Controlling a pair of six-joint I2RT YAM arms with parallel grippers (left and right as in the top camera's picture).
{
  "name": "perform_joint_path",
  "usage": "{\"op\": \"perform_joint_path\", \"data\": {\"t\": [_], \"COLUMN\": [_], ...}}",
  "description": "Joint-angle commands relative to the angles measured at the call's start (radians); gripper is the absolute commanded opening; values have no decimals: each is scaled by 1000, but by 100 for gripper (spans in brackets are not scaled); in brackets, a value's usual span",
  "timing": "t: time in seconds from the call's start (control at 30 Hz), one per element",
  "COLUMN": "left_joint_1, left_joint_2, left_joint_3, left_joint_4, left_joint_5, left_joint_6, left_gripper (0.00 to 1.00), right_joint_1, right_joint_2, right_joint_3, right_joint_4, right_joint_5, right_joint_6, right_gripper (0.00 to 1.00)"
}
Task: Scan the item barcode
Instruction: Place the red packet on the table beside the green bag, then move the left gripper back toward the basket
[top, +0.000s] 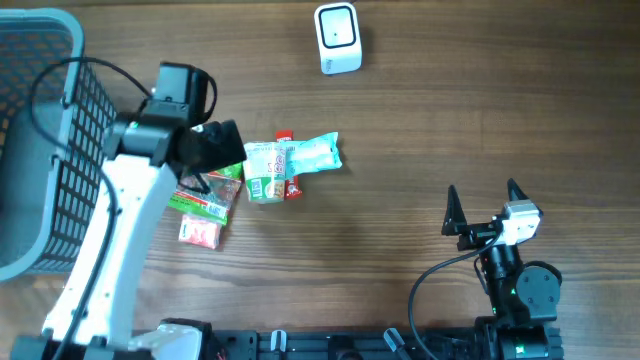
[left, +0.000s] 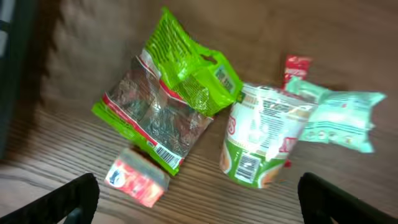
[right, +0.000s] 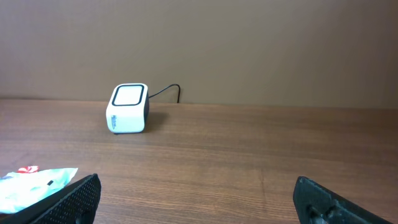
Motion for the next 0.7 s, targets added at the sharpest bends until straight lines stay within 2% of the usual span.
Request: {"op": "perform_joint_path", "data": {"t": [0.0, 0.07, 0.13, 0.3, 0.4, 0.43, 0.53, 0.6, 0.63, 0.67], "left_joint_1": [23, 101, 222, 439, 489, 489, 467, 451, 451, 451], "left_joint_2": [-75, -111, -121, -121, -119, -119, -119, -119, -119, -119], "left_joint_3": [13, 13, 13, 12, 12, 12, 12, 12, 12, 12], "left_joint_4": [-5, -19, -23, 2, 38, 39, 59, 114, 154, 216], "left_joint_5": [-38, -153, -190, -184, -130, -68, 136, 144, 143, 141], "left_joint_6": [-11, -87, -117, -118, -139, -134, 56, 143, 161, 186], "left_gripper": [100, 100, 100, 100, 100, 100, 100, 100, 97, 86], "right_joint_1": [-5, -5, -5, -5, -5, -5, -5, -5, -5, -5], "right_joint_2": [-4, -4, -4, -4, -4, -4, -4, -4, -4, -4], "right_joint_3": [-1, -1, -1, -1, -1, -1, -1, -1, -1, -1], "right_joint_4": [3, 3, 3, 3, 3, 3, 3, 3, 3, 3], "right_joint_5": [-6, -6, -6, -6, -6, -6, -6, -6, -6, -6], "right_joint_6": [13, 14, 13, 13, 13, 13, 13, 13, 14, 13], "right_gripper": [100, 100, 100, 100, 100, 100, 100, 100, 100, 100]}}
